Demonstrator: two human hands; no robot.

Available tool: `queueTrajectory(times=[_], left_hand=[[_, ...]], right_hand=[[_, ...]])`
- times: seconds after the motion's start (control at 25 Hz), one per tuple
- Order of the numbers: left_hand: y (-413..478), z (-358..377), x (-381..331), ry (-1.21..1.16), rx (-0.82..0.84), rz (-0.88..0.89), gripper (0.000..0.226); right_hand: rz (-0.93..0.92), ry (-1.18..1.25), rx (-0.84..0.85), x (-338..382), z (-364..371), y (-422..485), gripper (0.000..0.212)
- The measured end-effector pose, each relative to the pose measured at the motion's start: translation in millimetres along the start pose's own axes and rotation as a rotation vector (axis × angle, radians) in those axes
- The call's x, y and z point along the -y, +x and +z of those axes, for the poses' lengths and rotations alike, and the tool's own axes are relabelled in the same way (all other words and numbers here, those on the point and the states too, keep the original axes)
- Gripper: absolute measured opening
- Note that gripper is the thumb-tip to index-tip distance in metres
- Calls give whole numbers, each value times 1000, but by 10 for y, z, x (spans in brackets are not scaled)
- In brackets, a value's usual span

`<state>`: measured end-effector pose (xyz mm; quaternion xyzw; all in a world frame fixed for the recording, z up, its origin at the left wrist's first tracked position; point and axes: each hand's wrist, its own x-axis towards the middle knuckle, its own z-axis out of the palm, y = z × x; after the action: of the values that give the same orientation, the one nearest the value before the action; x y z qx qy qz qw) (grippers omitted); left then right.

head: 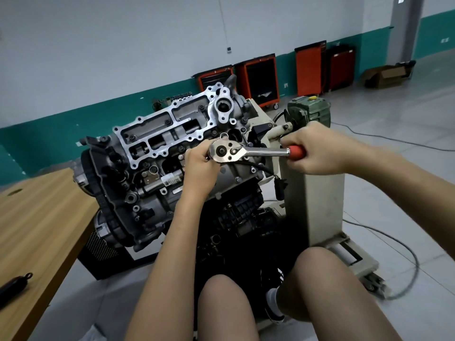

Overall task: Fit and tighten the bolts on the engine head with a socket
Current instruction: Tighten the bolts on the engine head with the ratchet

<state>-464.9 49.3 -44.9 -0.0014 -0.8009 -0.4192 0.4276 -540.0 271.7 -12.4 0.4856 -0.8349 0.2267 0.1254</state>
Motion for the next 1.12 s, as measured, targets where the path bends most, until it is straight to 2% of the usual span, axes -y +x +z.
queueTrajectory(times=[0.08, 0.16, 0.24, 0.32, 0.36, 0.4, 0.48, 0.56, 0.64, 0.72, 0.8, 0.88, 1.04, 1.12], left_hand=[[-21, -2, 44, -25, -14, 9, 38], [-31, 0, 63, -10, -15, 17, 27], [-24, 11, 42, 11, -39, 25, 26], [-35, 1, 29, 23, -41, 49, 27], [-31, -8, 15, 31, -19, 59, 24], [-29, -19, -3, 47, 7, 61, 22], [-10, -34, -10, 54, 34, 40, 29], [-3, -30, -17, 48, 36, 10, 52], [8, -34, -19, 43, 56, 13, 53], [21, -31, -30, 30, 52, 16, 47], [11, -23, -29, 25, 28, 8, 47], [-27, -9, -37, -3, 20, 5, 54], [-46, 22, -31, 9, -25, 6, 43], [-37, 25, -41, 13, -32, 0, 54]], right_hand=[[62, 151, -25, 108, 277, -152, 25], [142, 447, -119, 382, 736, -394, 28], [240, 805, -221, 854, 1197, -539, 35], [314, 1111, -265, 1321, 1537, -493, 30], [338, 1188, -272, 1458, 1623, -451, 26], [354, 1202, -263, 1487, 1625, -436, 25], [320, 1042, -212, 1204, 1472, -480, 31], [209, 746, -93, 749, 1122, -505, 39], [102, 412, 38, 322, 648, -374, 38], [34, 134, 35, 77, 239, -152, 33], [0, 35, -30, 13, 137, -73, 29], [41, 196, -81, 147, 385, -237, 28], [239, 865, -238, 952, 1264, -574, 38], [320, 1120, -291, 1357, 1549, -504, 34]])
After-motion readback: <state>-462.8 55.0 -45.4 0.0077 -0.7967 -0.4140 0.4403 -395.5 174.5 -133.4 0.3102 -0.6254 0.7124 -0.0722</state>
